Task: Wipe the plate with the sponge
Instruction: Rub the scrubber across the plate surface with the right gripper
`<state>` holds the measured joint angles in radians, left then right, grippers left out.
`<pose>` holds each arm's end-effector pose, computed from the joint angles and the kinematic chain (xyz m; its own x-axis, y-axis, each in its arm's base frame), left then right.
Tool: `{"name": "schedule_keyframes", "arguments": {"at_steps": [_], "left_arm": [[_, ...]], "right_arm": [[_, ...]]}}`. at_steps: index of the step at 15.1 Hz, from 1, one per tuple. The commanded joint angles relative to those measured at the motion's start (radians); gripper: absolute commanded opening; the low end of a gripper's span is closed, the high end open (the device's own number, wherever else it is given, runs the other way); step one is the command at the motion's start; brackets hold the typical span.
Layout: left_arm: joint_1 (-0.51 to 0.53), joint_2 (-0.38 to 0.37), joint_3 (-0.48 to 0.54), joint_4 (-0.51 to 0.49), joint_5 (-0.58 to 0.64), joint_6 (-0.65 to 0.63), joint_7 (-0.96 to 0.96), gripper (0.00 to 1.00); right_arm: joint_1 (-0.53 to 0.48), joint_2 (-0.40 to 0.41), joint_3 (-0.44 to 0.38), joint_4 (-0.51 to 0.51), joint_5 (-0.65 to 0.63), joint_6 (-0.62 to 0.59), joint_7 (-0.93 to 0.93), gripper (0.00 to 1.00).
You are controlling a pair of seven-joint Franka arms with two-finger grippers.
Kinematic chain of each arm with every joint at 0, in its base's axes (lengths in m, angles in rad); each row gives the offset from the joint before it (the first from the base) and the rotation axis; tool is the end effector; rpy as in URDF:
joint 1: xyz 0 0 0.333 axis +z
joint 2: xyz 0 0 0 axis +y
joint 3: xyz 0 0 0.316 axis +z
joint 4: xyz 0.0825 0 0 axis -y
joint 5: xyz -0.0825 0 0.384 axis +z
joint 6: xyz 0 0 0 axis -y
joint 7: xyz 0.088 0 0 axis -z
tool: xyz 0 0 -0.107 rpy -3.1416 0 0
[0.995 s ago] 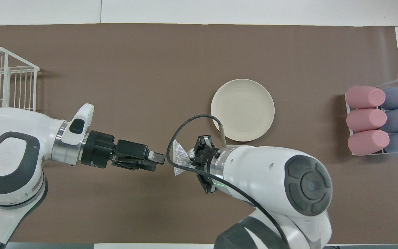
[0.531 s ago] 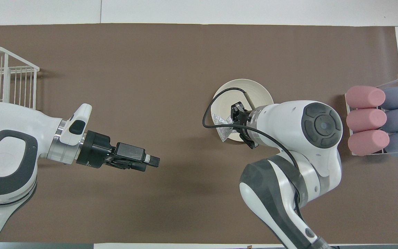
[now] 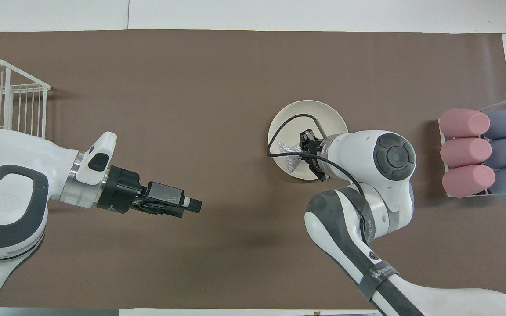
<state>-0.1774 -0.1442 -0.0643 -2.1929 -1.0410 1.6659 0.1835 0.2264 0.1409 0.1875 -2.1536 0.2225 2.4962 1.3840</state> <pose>0.4448 -0.1978 0.4643 0.9331 -0.2388 -0.2688 0.0946 -0.5582 0.8243 0.5285 0.2289 0.3559 0.4287 -0.8902 -0.1538 -0.8938 -0.3932 -0.2156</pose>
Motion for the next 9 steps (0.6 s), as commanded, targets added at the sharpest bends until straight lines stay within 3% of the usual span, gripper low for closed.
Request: {"name": "schedule_keyframes", "arguments": {"at_steps": [1,9], "left_arm": [[0.006,-0.012,-0.006,0.001,0.024,0.021,-0.021,1.00],[0.006,-0.012,-0.005,0.001,0.030,0.029,-0.021,1.00]], "right_arm": [[-0.016,0.063,0.012,-0.005,0.117,0.035,-0.013,0.00],[-0.125,0.170,0.010,-0.014,0.164,0.148,-0.299,0.00]]}}
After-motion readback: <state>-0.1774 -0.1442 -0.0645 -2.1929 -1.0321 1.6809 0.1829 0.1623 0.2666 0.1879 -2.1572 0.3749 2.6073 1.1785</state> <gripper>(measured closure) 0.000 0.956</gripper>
